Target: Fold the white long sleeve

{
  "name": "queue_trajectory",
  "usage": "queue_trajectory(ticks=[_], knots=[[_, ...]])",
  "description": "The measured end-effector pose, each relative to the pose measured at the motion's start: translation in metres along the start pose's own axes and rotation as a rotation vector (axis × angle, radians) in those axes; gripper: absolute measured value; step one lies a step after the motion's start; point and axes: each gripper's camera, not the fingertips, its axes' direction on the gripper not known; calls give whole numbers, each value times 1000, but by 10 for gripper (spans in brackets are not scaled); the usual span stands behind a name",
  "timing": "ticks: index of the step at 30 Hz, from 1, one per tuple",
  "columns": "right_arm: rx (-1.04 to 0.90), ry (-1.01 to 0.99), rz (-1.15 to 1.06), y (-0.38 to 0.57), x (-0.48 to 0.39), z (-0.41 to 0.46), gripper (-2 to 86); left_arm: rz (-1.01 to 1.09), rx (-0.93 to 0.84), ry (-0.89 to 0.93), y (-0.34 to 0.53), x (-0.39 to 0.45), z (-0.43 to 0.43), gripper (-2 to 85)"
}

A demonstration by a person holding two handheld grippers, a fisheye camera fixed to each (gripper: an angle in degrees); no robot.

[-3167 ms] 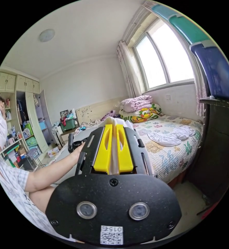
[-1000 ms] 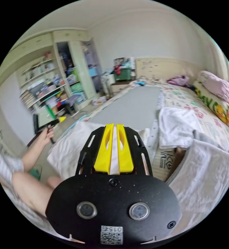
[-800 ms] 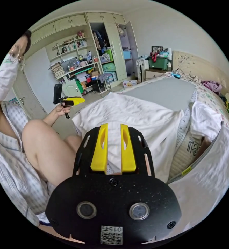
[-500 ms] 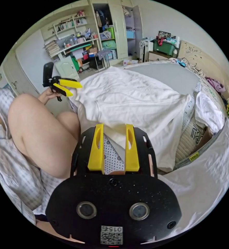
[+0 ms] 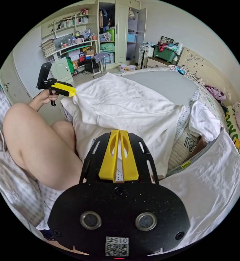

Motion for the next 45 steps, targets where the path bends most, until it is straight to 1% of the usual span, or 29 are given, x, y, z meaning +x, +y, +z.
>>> queue_trajectory(ticks=[3, 5, 6, 7, 8, 9, 10, 11, 12, 13, 14, 15, 16, 17, 18, 19, 20, 21, 24, 25, 28, 29, 32, 34, 36, 37, 39, 42, 45], knots=[[13, -21, -10, -24, 28, -12, -9, -31, 54, 15, -26, -22, -15, 19], [20, 25, -18, -61, 59, -21, -8, -25, 82, -9, -64, -47, -22, 19], [61, 68, -1, -100, 86, -32, -7, -23, 113, -47, -102, -70, -25, 19], [135, 113, 54, -146, 118, -46, -3, -58, 168, -121, -148, -97, -28, 20], [182, 136, 97, -170, 136, -53, -1, -97, 219, -162, -170, -112, -31, 23], [308, 193, 207, -210, 169, -65, 10, -162, 364, -240, -207, -132, -37, 29], [415, 226, 299, -238, 193, -73, 22, -155, 451, -351, -237, -137, -41, 57], [444, 236, 354, -247, 202, -76, 28, -184, 477, -414, -248, -137, -44, 71], [480, 215, 449, -256, 213, -81, 45, -315, 526, -454, -257, -139, -51, 85], [497, 128, 450, -254, 213, -82, 67, -326, 535, -363, -256, -134, -57, 90], [500, 73, 423, -249, 209, -80, 71, -291, 534, -305, -252, -128, -58, 88], [488, -27, 367, -231, 198, -74, 78, -207, 526, -223, -234, -112, -59, 81], [455, -104, 310, -204, 183, -64, 79, -125, 511, -188, -206, -93, -60, 69], [433, -132, 290, -188, 175, -59, 80, -89, 497, -180, -189, -83, -60, 68], [385, -175, 255, -151, 160, -46, 78, -43, 460, -165, -152, -65, -60, 67], [331, -210, 227, -112, 146, -34, 76, -33, 424, -140, -112, -51, -60, 68], [304, -226, 227, -91, 140, -29, 76, -28, 404, -120, -92, -45, -60, 68], [264, -254, 249, -51, 129, -21, 75, -33, 362, -81, -53, -36, -60, 69], [204, -315, 371, 34, 107, -14, 73, -236, 330, 25, 34, -26, -66, 68], [199, -357, 420, 60, 99, -15, 69, -308, 355, 80, 62, -22, -72, 66], [224, -396, 466, 97, 81, -23, 62, -396, 425, 114, 106, -1, -89, 59], [220, -397, 465, 100, 79, -24, 61, -407, 436, 105, 111, 4, -92, 59], [77, -403, 412, 96, 68, -16, 67, -456, 489, 75, 127, 23, -101, 58], [-54, -312, 403, 91, 59, -3, 81, -462, 499, 115, 129, 33, -103, 58], [-54, -285, 435, 94, 55, 1, 88, -446, 481, 116, 126, 44, -107, 58], [-29, -293, 476, 98, 57, 1, 89, -433, 463, 92, 124, 53, -110, 59], [-15, -296, 490, 102, 58, -1, 88, -414, 440, 45, 122, 67, -116, 59], [-29, -303, 475, 101, 55, -4, 86, -398, 421, -10, 126, 86, -122, 59], [-71, -389, 414, 100, 42, 0, 85, -384, 403, -21, 129, 98, -127, 60]])
